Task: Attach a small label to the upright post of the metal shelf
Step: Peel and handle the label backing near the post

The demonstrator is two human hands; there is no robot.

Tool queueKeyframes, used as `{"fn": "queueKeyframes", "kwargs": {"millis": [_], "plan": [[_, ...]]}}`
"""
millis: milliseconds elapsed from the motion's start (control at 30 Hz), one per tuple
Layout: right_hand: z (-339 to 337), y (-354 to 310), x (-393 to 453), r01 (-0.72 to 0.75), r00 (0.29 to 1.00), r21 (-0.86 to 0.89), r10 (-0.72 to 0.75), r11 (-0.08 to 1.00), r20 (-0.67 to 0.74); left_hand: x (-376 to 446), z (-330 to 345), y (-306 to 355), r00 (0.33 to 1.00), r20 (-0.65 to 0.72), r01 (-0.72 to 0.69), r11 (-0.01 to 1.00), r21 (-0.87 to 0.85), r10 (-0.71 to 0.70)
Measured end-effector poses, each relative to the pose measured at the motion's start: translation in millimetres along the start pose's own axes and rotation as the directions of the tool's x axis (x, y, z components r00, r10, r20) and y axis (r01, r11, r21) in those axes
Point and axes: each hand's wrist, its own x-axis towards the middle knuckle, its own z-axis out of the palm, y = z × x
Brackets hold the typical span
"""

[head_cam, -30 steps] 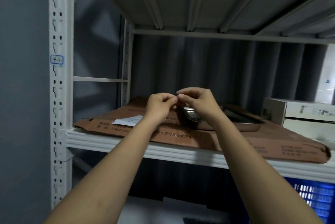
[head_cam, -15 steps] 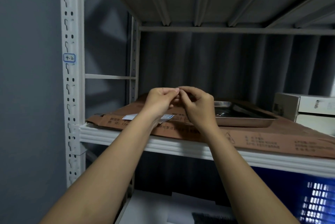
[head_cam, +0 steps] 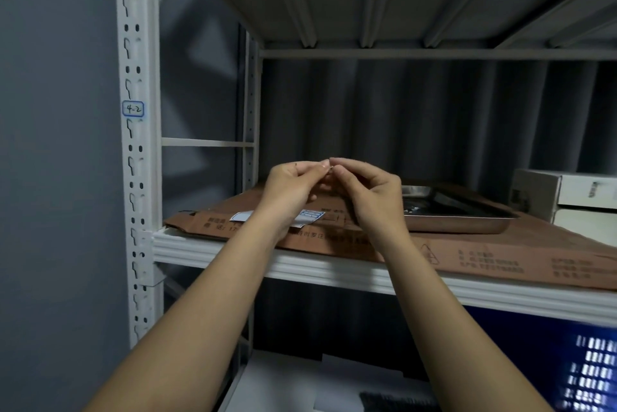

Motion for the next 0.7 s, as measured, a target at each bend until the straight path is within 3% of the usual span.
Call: {"fn": "queueKeyframes", "kwargs": {"millis": [100,233,300,367,433,467,600,700], "plan": [[2,-2,1,0.106,0.994,-0.136,-0.105,0.985,0.016,0,0,-1,0.999,-0.019,0.027,0.999,-0.022,-0.028],[0,-5,7,0.034,0.998,-0.099,-0.028,0.995,0.056,0,-4,2,0.995,0.013,0.097,0.993,-0.069,-0.096],[-3,-6,10,0.066,0.995,-0.159,-0.052,0.985,0.091,0,-5,5,0.991,0.066,0.123,0.989,-0.077,-0.118],[-5,-2,11,0.218,0.975,-0.411,-0.182,0.885,0.126,-1,-4,3,0.986,0.110,0.133,0.990,-0.042,-0.128],[-3,5,10,0.351,0.932,-0.644,-0.318,0.679,0.173,0,-1,-1,0.987,0.116,0.113,0.993,0.022,-0.115],[-3,9,9,0.345,0.930,-0.696,-0.329,0.630,0.163,1,2,-3,0.989,0.109,0.095,0.993,0.068,-0.102],[-21,22,22,0.061,0.995,-0.705,-0.102,0.707,-0.016,9,8,-8,0.999,0.022,0.018,0.977,0.214,-0.024],[-43,33,36,-0.034,0.999,-0.749,0.047,0.662,-0.004,13,12,-13,1.000,-0.022,-0.013,0.963,0.268,0.020]]}}
